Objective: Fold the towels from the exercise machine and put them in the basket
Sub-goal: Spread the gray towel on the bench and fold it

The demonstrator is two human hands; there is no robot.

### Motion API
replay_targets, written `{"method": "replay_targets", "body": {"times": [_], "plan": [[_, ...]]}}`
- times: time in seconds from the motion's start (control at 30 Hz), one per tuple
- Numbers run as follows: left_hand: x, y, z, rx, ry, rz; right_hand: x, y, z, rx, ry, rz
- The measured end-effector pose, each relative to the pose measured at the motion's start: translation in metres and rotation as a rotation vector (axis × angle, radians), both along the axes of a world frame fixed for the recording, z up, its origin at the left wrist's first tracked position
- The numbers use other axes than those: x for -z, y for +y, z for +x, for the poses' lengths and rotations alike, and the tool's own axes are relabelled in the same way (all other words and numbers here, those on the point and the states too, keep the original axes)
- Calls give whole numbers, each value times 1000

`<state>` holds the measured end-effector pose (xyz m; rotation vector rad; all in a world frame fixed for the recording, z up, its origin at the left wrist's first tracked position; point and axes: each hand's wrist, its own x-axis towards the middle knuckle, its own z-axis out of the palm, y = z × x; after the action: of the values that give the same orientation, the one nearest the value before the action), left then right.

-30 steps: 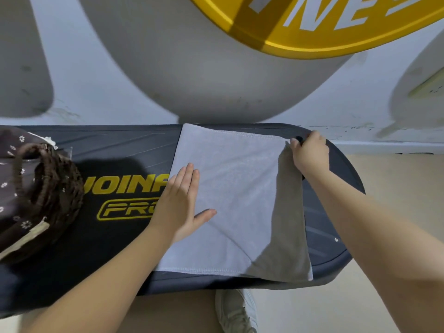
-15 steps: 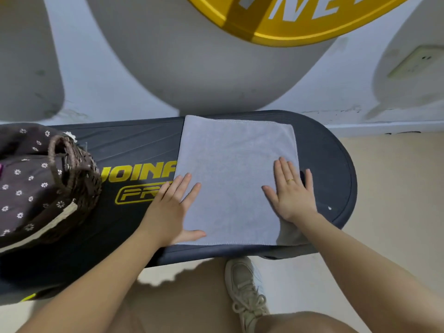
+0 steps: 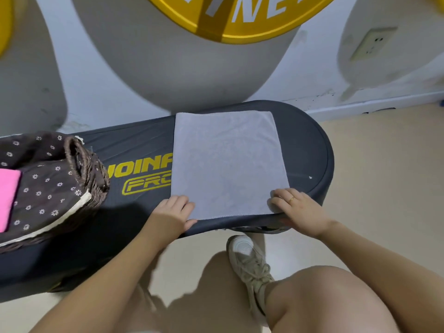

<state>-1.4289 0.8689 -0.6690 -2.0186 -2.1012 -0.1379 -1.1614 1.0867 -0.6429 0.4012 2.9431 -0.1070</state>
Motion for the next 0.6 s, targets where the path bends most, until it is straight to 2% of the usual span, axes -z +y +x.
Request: {"method": "replay_targets", "body": {"times": [0.1, 0.17, 0.23, 0.33, 0.4, 0.5, 0.6], "plan": [[-3, 7, -4, 42, 70, 0, 2, 6, 1, -14, -9, 47], [-7, 8, -7, 64, 70, -93, -3, 10, -4, -35, -22, 87], [-14, 6, -8, 38, 30, -249, -10, 10, -7, -41, -15, 131], [-21, 6, -6, -127, -99, -353, -18, 6, -13, 21, -8, 158], [-22, 6, -3, -148, -152, -293, -22, 4, -19, 163, 7, 56], [-20, 2, -1, -196, -288, -285, -26, 11, -24, 477, 11, -204], [-19, 8, -2, -343, -430, -341, -28, 19, -25, 556, 100, -372]]}}
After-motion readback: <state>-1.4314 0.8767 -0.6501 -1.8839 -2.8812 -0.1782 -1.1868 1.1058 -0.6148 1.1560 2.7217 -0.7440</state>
